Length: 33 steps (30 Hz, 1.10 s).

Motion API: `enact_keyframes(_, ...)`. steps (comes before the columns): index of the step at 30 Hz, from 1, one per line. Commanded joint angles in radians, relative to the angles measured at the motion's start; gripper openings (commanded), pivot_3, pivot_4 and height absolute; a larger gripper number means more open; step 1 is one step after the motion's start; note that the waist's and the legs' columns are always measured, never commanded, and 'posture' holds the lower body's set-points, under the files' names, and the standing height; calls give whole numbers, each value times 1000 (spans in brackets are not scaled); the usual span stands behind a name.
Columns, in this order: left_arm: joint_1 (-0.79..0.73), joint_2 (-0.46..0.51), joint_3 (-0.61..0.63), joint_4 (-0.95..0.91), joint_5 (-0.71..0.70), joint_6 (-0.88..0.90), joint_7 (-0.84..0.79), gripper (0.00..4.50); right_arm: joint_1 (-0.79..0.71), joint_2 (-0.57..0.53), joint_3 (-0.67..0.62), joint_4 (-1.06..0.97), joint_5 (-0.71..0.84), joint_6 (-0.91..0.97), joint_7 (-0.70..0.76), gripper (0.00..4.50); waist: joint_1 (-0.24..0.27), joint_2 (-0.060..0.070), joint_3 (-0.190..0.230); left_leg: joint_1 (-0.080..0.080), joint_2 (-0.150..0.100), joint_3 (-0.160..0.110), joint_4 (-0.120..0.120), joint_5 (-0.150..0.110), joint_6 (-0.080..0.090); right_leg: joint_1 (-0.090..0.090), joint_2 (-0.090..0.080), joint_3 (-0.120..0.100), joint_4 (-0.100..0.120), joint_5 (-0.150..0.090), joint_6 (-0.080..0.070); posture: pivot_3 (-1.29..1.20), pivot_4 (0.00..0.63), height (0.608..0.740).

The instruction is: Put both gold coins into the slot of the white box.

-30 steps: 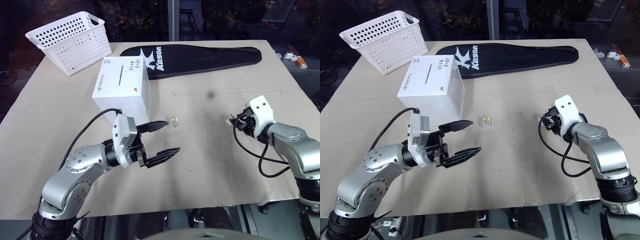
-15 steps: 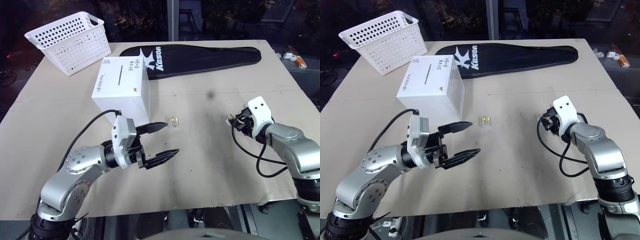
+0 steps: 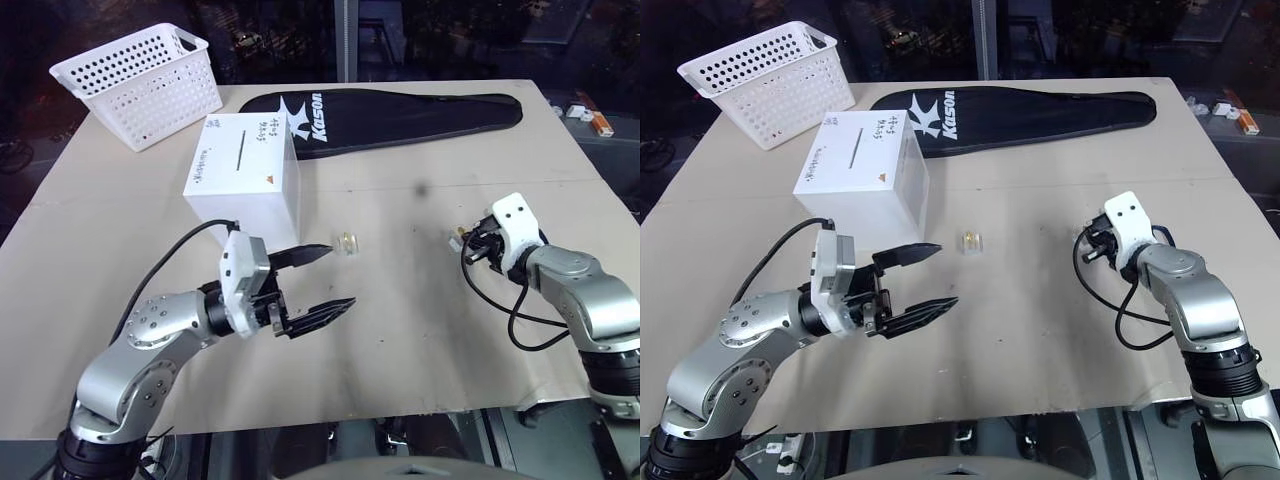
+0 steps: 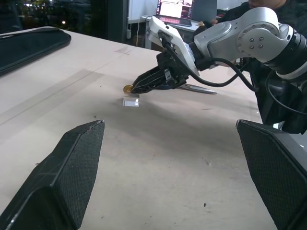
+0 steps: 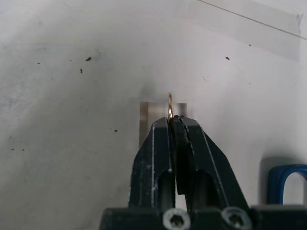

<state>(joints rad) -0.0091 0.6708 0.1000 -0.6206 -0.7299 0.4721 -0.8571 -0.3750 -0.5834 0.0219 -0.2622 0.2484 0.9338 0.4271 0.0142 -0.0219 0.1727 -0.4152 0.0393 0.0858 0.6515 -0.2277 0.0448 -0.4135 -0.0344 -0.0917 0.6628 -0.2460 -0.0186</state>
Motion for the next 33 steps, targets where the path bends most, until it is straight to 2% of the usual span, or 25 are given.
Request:
enact_keyframes(1,-8,2,15,-29,-10,-22,-7,4500,-11,-7,-27,-30,-1,-11,3,42,0,0,0,0,0,0,0,0,0,0,0,0,0,0,0,0,150,738)
enact_keyframes(5,-26,-8,12,-28,-30,-8,1,4500,-1,-15,-48,-43,8,-18,12,42,0,0,0,0,0,0,0,0,0,0,0,0,0,0,0,0,150,738)
enact_keyframes(9,-80,-24,38,-8,-153,86,61,4500,20,-28,-110,-102,67,-52,73,42,2,0,0,0,0,0,0,0,0,0,0,0,0,0,0,0,150,738)
enact_keyframes(15,-206,-53,41,43,-353,230,160,4500,38,-17,-188,-297,301,13,197,42,-2,0,0,0,0,-1,0,0,0,0,0,0,0,0,0,0,150,738)
enact_keyframes(19,-265,-68,33,63,-401,262,194,3412,21,-25,-194,-392,438,80,222,0,-1,0,0,0,0,-1,0,0,0,0,0,0,0,0,0,0,150,738)
enact_keyframes(20,-279,-73,26,70,-395,263,200,2863,7,-16,-197,-410,479,101,214,0,-1,0,0,0,0,-1,0,0,0,0,0,0,0,0,0,0,150,738)
enact_keyframes(22,-298,-79,18,82,-403,275,199,2863,-14,-7,-200,-435,543,133,198,0,-1,0,0,0,0,0,0,1,-1,0,0,0,0,0,0,0,150,738)
enact_keyframes(25,-322,-85,9,97,-393,280,192,1795,-70,13,-193,-461,645,169,162,0,-1,0,0,0,0,0,1,1,-1,0,0,0,1,0,0,0,150,738)
enact_keyframes(26,-326,-84,5,100,-383,280,189,1657,-84,18,-190,-463,667,176,152,0,-1,0,0,0,0,0,1,1,-1,0,0,0,1,0,0,0,150,738)
enact_keyframes(33,-336,-89,1,104,-390,294,183,1657,-130,14,-162,-471,776,186,106,0,0,0,0,0,0,0,1,2,-2,0,0,0,0,0,0,0,150,738)
